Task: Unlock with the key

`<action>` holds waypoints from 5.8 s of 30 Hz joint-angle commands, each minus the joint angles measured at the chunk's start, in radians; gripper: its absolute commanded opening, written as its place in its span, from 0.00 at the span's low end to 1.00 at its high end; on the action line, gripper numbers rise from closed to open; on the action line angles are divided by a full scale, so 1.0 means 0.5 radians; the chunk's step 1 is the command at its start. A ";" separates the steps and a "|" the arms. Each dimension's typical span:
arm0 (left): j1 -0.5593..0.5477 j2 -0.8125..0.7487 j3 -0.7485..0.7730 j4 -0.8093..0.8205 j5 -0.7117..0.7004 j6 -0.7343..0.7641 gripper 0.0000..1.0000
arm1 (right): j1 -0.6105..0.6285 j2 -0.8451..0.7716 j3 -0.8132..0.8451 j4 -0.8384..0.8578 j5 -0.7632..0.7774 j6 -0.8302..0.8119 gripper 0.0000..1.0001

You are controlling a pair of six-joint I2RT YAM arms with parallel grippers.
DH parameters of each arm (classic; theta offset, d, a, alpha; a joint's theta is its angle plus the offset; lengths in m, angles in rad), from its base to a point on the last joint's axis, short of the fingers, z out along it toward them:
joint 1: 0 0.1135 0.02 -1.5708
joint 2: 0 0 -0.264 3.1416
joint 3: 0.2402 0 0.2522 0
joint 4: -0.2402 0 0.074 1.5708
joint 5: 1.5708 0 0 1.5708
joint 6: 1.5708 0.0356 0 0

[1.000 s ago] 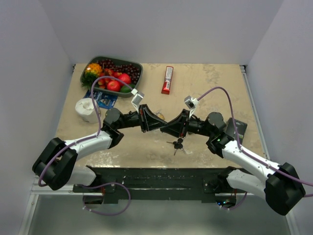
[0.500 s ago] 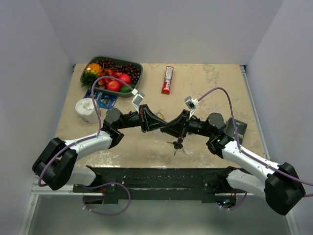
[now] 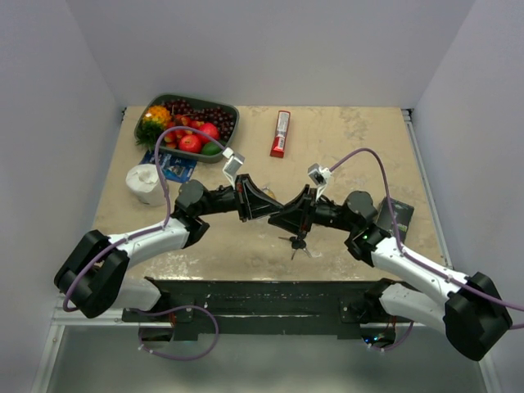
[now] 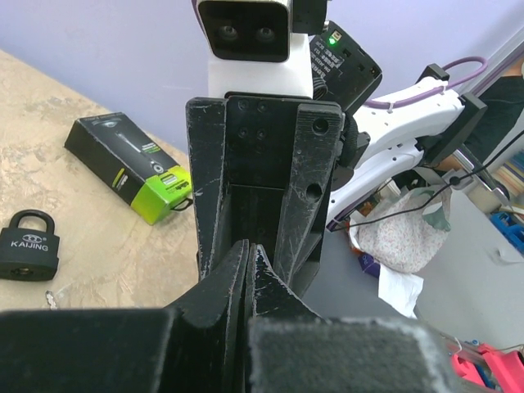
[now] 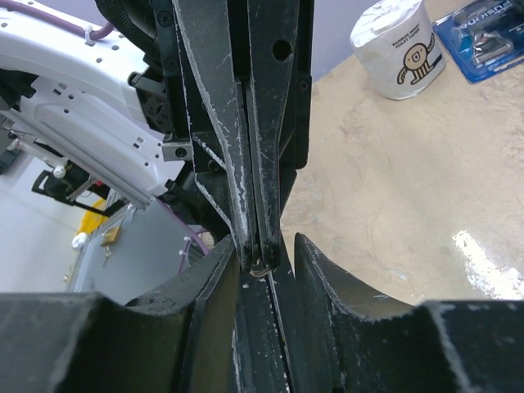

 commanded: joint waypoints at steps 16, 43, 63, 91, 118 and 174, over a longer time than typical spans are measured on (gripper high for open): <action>-0.003 -0.058 0.040 0.035 0.011 0.142 0.00 | 0.005 -0.114 -0.094 0.184 0.126 0.060 0.00; -0.141 -0.497 0.199 -1.409 -1.973 0.878 0.98 | -0.075 -0.390 0.007 -0.674 1.052 -0.268 0.00; -0.151 0.896 1.064 -2.419 -1.937 0.688 0.99 | -0.075 -0.878 0.191 -1.313 1.451 -0.401 0.00; -0.095 1.261 1.316 -2.158 -1.810 0.918 0.99 | -0.075 -0.845 0.145 -1.300 1.414 -0.391 0.00; -0.249 1.408 1.344 -2.609 -2.256 0.737 0.70 | -0.072 -0.829 0.102 -1.208 1.393 -0.355 0.00; -0.126 0.341 0.212 -1.002 -1.820 -0.349 0.00 | 0.238 0.054 -0.162 -0.362 1.233 -0.085 0.00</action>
